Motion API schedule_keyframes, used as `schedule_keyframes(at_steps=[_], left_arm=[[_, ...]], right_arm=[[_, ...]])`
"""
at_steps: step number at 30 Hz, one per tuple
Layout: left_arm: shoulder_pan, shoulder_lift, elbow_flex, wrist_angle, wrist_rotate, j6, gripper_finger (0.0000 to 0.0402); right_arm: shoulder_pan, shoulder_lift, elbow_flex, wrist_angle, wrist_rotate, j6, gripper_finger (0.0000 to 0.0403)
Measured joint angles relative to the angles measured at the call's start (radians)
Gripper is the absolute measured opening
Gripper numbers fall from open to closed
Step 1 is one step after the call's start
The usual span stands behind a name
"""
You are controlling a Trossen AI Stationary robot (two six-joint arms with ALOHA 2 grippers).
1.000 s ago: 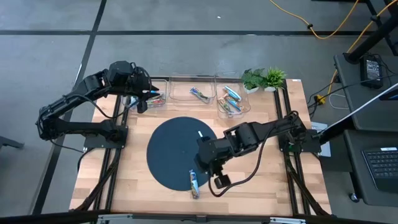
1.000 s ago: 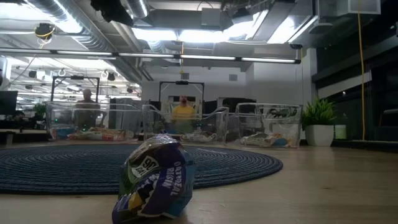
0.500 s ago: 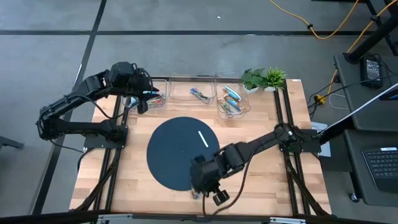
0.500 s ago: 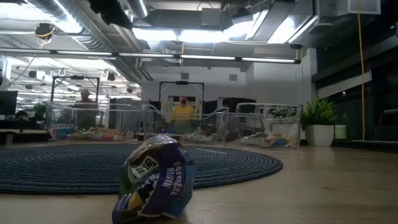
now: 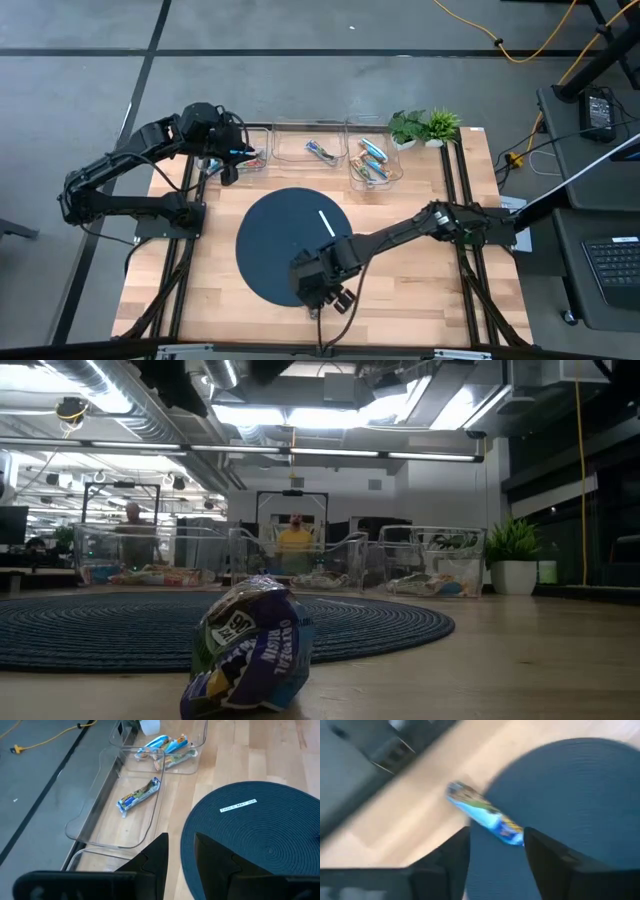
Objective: Pick and place Granola Bars by type
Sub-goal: Put the blue chewy bar into the top center transparent bin
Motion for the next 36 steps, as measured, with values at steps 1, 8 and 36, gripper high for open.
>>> schedule_keyframes(at_steps=[1,8,36], left_arm=[[0.000,0.000,0.000,0.000,0.000,0.000,0.0086],[0.000,0.000,0.000,0.000,0.000,0.001,0.0088],[0.000,0.000,0.000,0.000,-0.001,0.000,0.0083]], right_arm=[[-0.006,0.010,0.001,0.006,0.021,-0.043,0.0194],[-0.057,0.092,0.001,0.014,-0.026,-0.201,0.0217],[-0.111,0.230,0.002,0.019,-0.054,-0.278,0.0128]])
